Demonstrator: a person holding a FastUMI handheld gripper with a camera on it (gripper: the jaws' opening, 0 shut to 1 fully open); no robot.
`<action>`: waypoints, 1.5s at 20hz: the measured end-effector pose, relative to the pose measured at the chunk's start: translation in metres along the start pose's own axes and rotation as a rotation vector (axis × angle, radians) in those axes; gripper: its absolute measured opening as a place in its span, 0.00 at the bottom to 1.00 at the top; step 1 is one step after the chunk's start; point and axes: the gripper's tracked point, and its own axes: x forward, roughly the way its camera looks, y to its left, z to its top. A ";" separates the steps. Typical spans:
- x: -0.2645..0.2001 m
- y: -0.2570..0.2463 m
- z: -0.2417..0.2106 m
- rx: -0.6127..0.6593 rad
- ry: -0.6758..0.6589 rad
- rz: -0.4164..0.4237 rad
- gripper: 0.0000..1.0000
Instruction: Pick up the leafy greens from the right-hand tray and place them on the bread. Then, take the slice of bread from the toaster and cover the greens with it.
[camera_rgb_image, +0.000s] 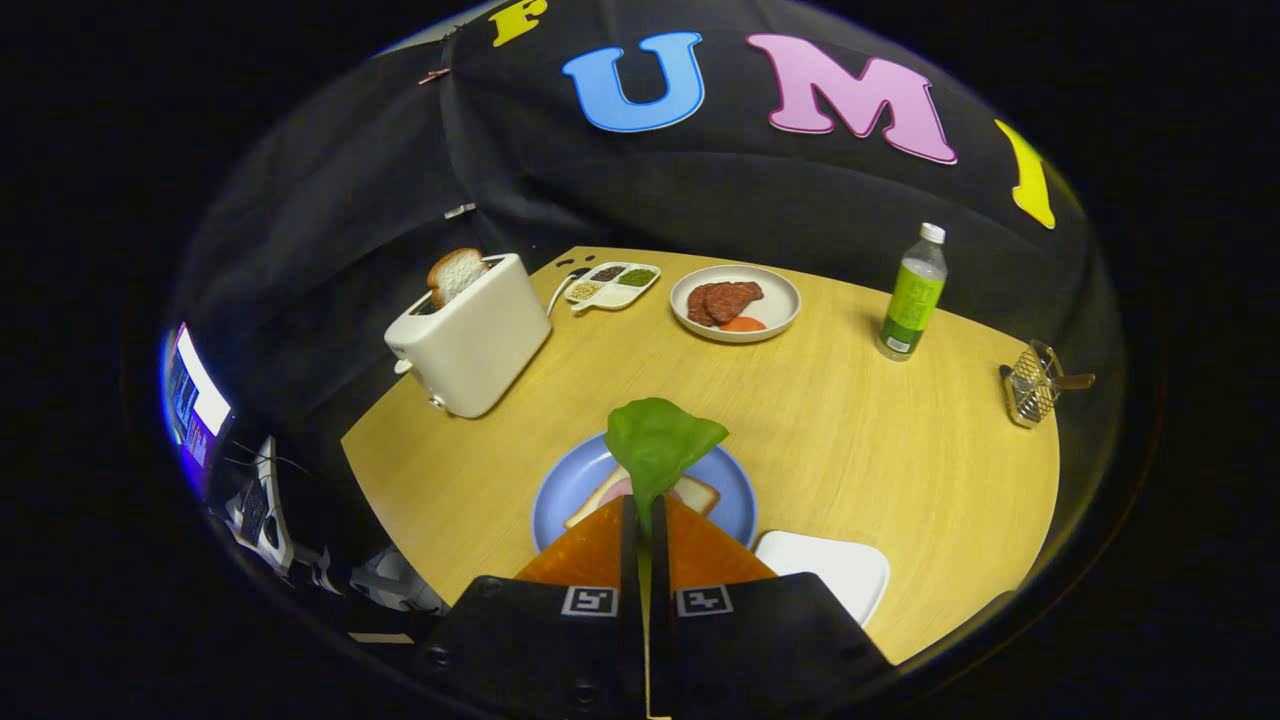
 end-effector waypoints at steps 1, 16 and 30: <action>0.009 0.005 0.000 -0.006 0.010 0.009 0.06; 0.045 -0.023 0.001 -0.010 0.032 -0.132 0.77; 0.001 0.088 0.173 -0.076 -0.219 -0.037 0.78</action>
